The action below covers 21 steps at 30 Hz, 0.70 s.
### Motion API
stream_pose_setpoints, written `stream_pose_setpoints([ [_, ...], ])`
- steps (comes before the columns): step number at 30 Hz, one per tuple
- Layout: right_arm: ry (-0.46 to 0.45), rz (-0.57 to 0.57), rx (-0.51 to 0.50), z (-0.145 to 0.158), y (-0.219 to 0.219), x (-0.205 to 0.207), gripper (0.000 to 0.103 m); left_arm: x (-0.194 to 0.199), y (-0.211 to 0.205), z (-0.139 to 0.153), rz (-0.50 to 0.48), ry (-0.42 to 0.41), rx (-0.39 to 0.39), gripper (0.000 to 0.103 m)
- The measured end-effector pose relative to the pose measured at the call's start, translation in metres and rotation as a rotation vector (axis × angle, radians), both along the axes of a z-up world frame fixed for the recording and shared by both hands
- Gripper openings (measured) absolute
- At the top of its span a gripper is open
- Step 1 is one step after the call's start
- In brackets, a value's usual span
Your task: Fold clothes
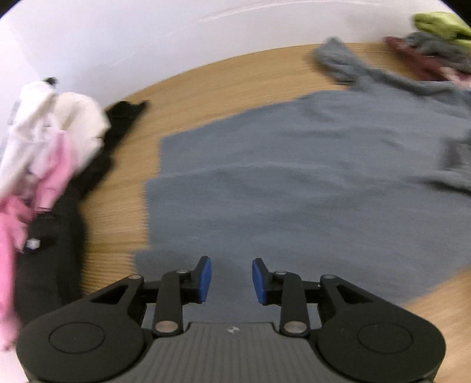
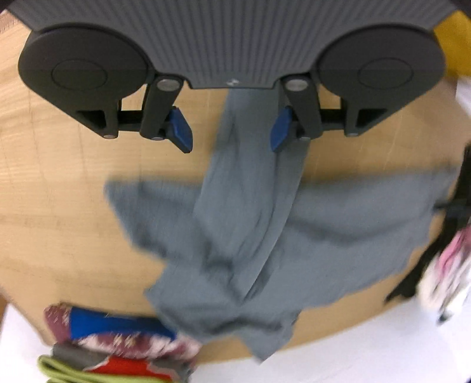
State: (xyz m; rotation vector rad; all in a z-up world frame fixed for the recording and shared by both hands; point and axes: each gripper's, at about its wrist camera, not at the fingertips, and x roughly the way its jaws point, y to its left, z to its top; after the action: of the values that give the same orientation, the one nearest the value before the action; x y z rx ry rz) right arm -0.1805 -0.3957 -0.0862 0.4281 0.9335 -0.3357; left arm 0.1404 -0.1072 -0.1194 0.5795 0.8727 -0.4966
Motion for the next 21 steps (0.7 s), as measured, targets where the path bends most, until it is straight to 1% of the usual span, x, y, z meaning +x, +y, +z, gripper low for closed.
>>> stream_pose_setpoints([
  [2,0.011,0.019,0.014,-0.003,0.009,-0.018,0.061,-0.031,-0.018,-0.004,-0.092,0.096,-0.052,0.034],
  [3,0.016,0.027,0.022,-0.004,0.013,-0.027,0.061,-0.046,-0.026,-0.007,-0.142,0.13,-0.068,0.034],
  [5,0.019,0.016,0.074,-0.008,0.015,-0.043,0.061,-0.08,-0.048,-0.014,-0.252,0.187,-0.08,0.034],
  [6,0.021,0.012,0.104,-0.01,0.015,-0.05,0.061,-0.096,-0.059,-0.017,-0.304,0.206,-0.082,0.034],
  [8,0.018,0.017,0.122,-0.015,0.018,-0.058,0.061,-0.124,-0.076,-0.021,-0.388,0.222,-0.072,0.034],
  [11,0.014,0.025,0.147,-0.021,0.024,-0.07,0.063,-0.153,-0.09,-0.025,-0.474,0.229,-0.049,0.035],
  [13,0.021,0.071,0.078,-0.022,0.035,-0.066,0.063,-0.162,-0.093,-0.029,-0.486,0.23,-0.029,0.036],
  [16,0.043,0.178,-0.005,-0.023,0.049,-0.057,0.063,-0.162,-0.089,-0.033,-0.436,0.218,-0.006,0.036],
  [18,0.027,0.208,0.002,-0.023,0.048,-0.056,0.062,-0.154,-0.08,-0.031,-0.384,0.225,-0.009,0.036],
  [20,-0.001,0.251,0.024,-0.023,0.047,-0.052,0.045,-0.148,-0.071,-0.03,-0.341,0.227,-0.015,0.036],
  [21,-0.009,0.248,0.061,-0.023,0.044,-0.048,0.02,-0.146,-0.067,-0.028,-0.331,0.23,-0.021,0.036],
])
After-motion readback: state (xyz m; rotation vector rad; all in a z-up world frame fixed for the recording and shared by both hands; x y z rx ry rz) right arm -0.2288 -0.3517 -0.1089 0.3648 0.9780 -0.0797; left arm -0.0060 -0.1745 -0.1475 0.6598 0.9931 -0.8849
